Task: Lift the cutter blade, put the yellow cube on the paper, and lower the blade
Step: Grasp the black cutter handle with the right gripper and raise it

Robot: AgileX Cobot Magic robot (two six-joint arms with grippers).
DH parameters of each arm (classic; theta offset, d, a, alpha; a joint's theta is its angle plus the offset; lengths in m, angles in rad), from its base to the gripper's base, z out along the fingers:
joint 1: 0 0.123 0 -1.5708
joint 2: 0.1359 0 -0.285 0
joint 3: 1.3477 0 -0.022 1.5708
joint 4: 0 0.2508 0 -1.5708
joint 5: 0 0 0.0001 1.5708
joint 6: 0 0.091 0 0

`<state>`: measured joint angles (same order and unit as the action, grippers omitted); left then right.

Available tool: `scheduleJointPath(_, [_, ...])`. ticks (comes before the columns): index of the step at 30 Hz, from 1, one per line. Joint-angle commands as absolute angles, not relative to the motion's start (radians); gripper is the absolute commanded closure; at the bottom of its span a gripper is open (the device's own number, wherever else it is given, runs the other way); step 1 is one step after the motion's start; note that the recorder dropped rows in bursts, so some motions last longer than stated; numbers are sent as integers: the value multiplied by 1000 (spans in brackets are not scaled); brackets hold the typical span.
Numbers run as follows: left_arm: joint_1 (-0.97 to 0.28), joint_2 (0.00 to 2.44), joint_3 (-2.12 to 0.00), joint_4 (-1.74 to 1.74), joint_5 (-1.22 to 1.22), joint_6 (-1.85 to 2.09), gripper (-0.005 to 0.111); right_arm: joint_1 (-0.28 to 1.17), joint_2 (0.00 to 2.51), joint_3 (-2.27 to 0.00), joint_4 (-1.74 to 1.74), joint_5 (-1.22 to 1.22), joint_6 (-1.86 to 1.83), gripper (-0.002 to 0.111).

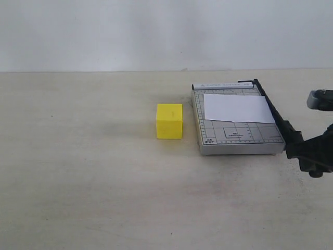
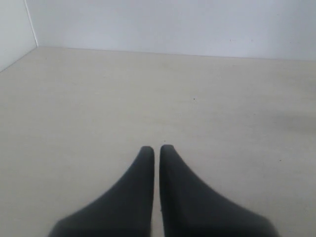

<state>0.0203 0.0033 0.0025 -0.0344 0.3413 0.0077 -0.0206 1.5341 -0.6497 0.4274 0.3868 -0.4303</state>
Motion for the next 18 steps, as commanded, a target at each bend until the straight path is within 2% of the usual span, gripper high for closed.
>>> scheduleJointPath(1, [14,0,0,-37,333,8,102,-26,1526,-660,416,416,-430,108])
scheduleJointPath(9, [14,0,0,-37,333,8,102,-26,1437,-827,416,537,-430,108])
scheduleJointPath(18, [14,0,0,-37,333,8,102,-26,1415,-1024,439,558,-430,108])
